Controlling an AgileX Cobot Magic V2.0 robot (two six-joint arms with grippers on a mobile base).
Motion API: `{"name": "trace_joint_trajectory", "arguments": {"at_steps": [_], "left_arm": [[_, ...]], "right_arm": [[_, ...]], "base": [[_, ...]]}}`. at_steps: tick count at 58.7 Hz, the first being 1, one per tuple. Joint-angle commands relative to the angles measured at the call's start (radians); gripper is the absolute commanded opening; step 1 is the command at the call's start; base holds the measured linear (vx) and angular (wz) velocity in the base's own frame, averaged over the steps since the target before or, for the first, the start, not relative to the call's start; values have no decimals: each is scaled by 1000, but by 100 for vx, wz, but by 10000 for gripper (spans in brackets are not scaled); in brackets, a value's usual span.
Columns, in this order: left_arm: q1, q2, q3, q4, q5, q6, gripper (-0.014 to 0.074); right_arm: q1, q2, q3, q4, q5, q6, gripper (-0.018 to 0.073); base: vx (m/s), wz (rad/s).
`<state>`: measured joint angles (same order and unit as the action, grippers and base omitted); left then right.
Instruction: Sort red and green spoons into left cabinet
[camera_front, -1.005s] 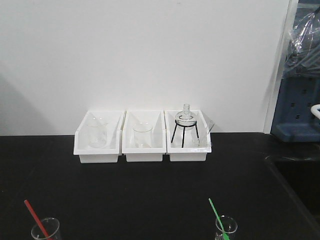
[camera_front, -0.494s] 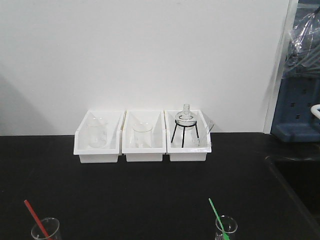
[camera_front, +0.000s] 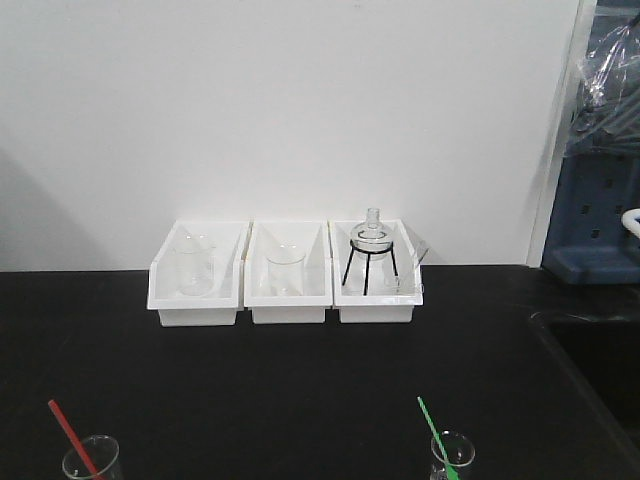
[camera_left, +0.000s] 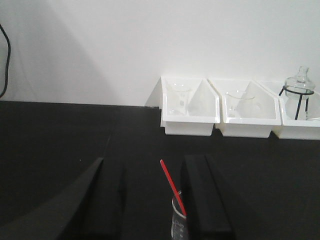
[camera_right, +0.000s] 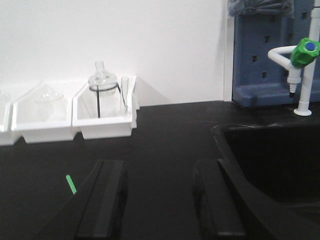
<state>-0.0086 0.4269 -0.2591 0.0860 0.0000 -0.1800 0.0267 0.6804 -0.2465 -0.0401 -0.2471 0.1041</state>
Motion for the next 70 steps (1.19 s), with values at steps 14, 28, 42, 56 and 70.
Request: {"name": "trace_joint_trajectory", "arguments": {"at_steps": [14,28,42,56,70], "left_arm": [[-2,316,-15,-1,-401,-11,413],[-2,605,-15,0,-691,-11,413],[-2,877,-62,63,-957,-99,413],[-2,1071,-183,104,-967,-116,413],[-2,1165,-242,100,-970,-116,415]], "right_arm": [[-3,357,-85,-407,-380,196,389],[-3,588,-205,-507,-471,240,389],[-3,688,-245,-507,-508,236,389],[-3,703,-245,-507,-502,232,389],[-3,703,-245,-507,-502,232,389]], "base": [[0,0],[0,0],[0,0],[0,0],[0,0]]}}
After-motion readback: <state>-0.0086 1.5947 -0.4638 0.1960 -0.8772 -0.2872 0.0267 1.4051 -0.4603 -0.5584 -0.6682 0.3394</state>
